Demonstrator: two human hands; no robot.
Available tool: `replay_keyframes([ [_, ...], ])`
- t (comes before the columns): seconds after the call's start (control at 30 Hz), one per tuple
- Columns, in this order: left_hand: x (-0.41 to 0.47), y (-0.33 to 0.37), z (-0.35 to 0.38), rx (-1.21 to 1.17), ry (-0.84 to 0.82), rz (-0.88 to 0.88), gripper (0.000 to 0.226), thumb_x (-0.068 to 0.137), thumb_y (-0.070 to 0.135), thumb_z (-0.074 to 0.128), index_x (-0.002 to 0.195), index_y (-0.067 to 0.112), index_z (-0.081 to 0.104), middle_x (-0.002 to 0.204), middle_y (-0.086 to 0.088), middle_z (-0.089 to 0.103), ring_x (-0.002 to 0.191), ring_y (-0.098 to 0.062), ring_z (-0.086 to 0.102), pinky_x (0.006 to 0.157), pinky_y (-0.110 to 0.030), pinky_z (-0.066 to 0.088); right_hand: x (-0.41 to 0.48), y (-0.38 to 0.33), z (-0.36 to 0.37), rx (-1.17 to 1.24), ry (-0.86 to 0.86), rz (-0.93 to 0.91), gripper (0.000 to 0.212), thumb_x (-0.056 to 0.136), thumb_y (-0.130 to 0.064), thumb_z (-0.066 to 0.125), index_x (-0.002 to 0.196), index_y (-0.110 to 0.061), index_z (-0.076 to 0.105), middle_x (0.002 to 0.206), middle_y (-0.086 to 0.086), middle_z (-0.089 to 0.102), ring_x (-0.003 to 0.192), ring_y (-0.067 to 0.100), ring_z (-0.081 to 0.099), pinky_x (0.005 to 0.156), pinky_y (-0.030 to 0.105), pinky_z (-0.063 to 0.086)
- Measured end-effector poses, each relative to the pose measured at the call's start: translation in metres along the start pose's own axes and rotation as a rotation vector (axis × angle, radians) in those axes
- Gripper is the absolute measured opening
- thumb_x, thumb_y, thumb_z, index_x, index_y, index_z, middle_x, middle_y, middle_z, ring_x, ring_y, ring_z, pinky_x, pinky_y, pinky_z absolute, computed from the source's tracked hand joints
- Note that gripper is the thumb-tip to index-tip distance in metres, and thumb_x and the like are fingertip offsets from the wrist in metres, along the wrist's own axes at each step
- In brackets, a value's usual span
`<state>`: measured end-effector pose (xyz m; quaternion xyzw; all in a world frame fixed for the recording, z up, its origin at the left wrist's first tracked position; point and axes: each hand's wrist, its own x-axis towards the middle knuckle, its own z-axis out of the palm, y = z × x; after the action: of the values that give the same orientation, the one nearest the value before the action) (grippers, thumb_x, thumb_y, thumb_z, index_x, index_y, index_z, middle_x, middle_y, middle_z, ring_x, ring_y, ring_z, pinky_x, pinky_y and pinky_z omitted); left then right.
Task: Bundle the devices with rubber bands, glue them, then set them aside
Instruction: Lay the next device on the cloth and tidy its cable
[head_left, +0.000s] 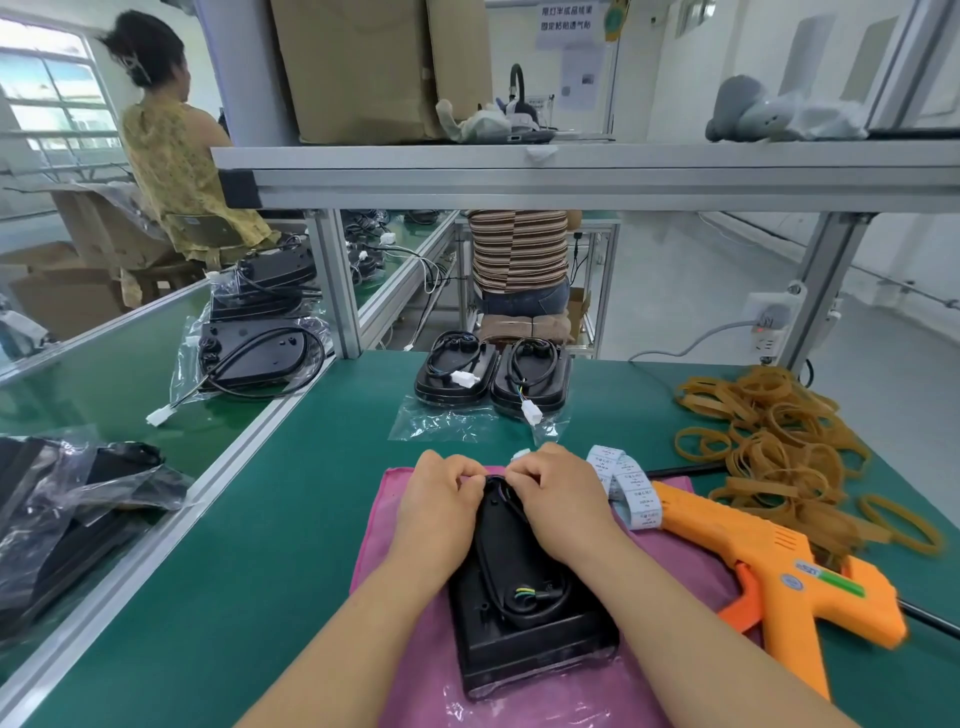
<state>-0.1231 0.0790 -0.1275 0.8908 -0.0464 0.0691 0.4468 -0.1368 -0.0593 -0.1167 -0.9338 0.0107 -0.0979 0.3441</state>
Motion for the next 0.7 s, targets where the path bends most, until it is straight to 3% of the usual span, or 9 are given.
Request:
replay_keyframes([
  [0.17,-0.011,0.000,0.004,0.016,0.149,0.070,0.015,0.089,0.017,0.063,0.086,0.030,0.068,0.091,0.009,0.051,0.089,-0.014,0.055,0.086,-0.039,0.046,-0.003,0.002,0.005,0.075,0.075,0.015,0.012,0.087,-0.020,0.064,0.082,-0.032,0.064,0.095,-0.010,0.059,0.094,0.013,0.056,0.085,0.034,0.045],
  [0.33,-0.007,0.003,-0.003,0.206,0.084,0.174,0.017,0.089,0.015,0.061,0.093,0.024,0.075,0.091,0.006,0.051,0.094,-0.015,0.051,0.084,-0.038,0.043,0.001,0.000,0.002,-0.097,0.030,-0.017,0.011,0.090,-0.022,0.060,0.087,-0.028,0.069,0.098,-0.009,0.058,0.103,0.014,0.050,0.084,0.034,0.043],
  [0.47,-0.005,0.004,-0.004,0.193,0.043,0.193,0.015,0.089,0.013,0.061,0.090,0.020,0.074,0.091,0.005,0.053,0.093,-0.015,0.050,0.081,-0.031,0.041,0.003,-0.003,-0.001,-0.128,-0.022,-0.002,0.008,0.092,-0.026,0.060,0.087,-0.029,0.066,0.095,-0.010,0.053,0.101,0.016,0.053,0.080,0.033,0.041],
  [0.57,-0.006,0.001,-0.005,0.170,0.022,0.182,0.014,0.089,0.014,0.062,0.093,0.023,0.073,0.093,0.005,0.054,0.095,-0.016,0.052,0.085,-0.031,0.042,0.004,0.001,-0.016,0.029,-0.032,0.043,0.010,0.090,-0.025,0.062,0.093,-0.028,0.071,0.102,-0.007,0.064,0.098,0.013,0.058,0.087,0.029,0.045],
  [0.63,-0.004,0.002,-0.008,0.189,0.022,0.171,0.018,0.091,0.018,0.062,0.104,0.023,0.073,0.098,0.004,0.056,0.100,-0.017,0.054,0.092,-0.032,0.042,0.005,0.011,-0.037,0.166,0.069,0.098,0.017,0.092,-0.023,0.061,0.106,-0.021,0.072,0.105,-0.005,0.069,0.098,0.012,0.061,0.089,0.025,0.045],
  [0.7,-0.002,0.014,-0.010,0.169,0.085,0.184,0.026,0.092,0.023,0.063,0.116,0.020,0.070,0.104,0.003,0.059,0.103,-0.017,0.054,0.095,-0.032,0.041,0.005,0.024,-0.061,0.253,0.189,0.175,0.015,0.092,-0.019,0.060,0.101,-0.017,0.073,0.099,-0.003,0.072,0.094,0.015,0.064,0.088,0.030,0.048],
])
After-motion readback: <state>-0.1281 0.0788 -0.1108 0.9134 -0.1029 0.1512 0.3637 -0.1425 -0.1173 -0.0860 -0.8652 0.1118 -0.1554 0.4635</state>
